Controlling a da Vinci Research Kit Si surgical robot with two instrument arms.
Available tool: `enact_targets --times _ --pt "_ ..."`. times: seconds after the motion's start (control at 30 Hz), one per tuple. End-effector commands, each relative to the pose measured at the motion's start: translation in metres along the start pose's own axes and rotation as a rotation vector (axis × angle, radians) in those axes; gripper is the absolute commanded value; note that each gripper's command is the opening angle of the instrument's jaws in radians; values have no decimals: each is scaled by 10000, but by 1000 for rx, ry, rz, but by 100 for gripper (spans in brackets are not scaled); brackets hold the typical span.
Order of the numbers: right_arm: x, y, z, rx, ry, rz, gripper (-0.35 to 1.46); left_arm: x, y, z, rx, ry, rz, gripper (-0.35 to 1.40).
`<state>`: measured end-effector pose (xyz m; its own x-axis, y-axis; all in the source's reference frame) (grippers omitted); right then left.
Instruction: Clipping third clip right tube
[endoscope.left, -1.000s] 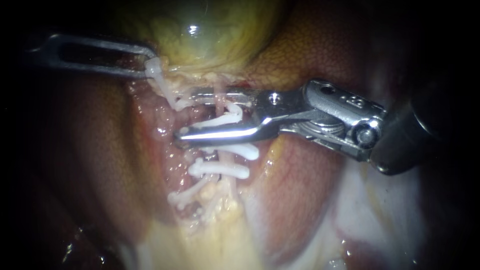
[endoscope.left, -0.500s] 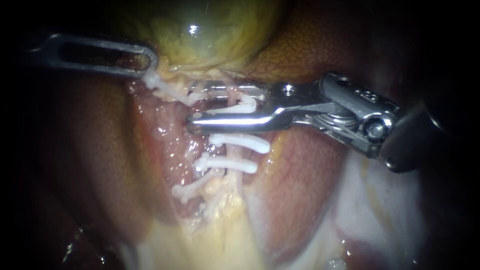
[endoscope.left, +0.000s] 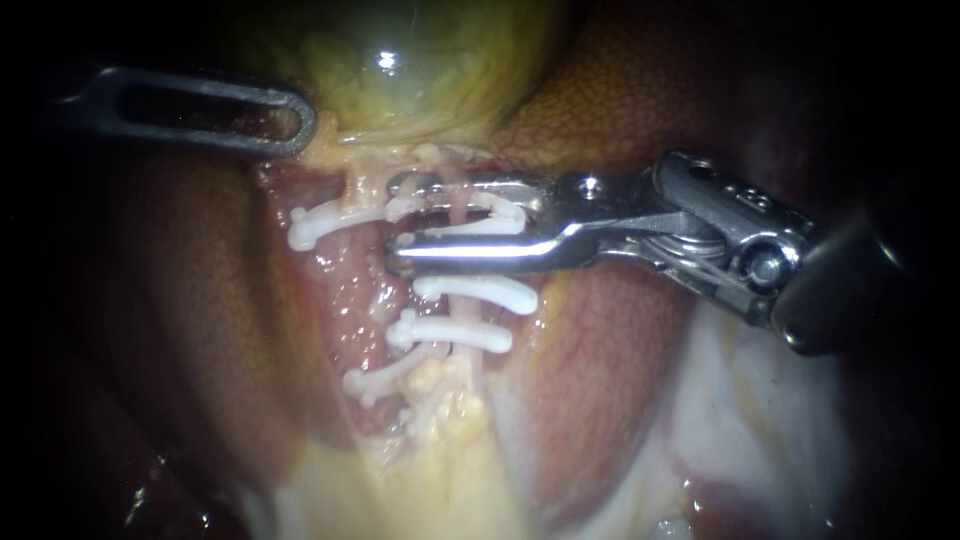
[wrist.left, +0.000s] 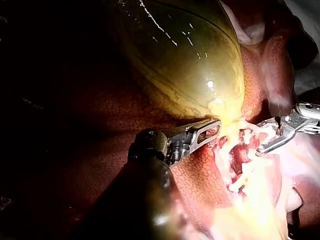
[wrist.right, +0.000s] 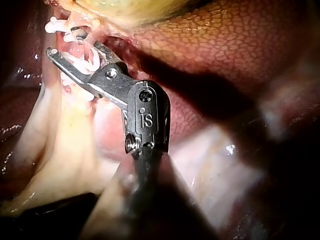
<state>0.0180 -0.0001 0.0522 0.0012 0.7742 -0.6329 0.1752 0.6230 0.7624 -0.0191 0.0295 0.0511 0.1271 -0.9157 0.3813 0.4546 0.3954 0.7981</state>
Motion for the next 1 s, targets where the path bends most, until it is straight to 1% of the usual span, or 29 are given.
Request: enact_targets --times 0.03,0.23,0.33,0.4,0.47,0.53,0.63,1.0 --pt "0 0 1 0 0 3 14 0 0 0 0 0 0 -35" --pt "0 0 2 -1 1 32 -8 0 0 0 0 0 0 -35" --pt "0 0 2 -1 1 32 -20 0 0 0 0 0 0 -35" --pt "0 0 2 2 1 44 -35 0 0 0 0 0 0 -35" --pt "0 0 2 1 1 62 -35 0 0 0 0 0 0 -35" --pt "0 1 3 2 4 62 -35 0 0 0 0 0 0 -35" --pt "-1 1 5 -2 -7 61 -35 0 0 0 0 0 0 -35" --pt "-2 3 5 -2 -7 60 -35 0 0 0 -2 -1 0 -35"
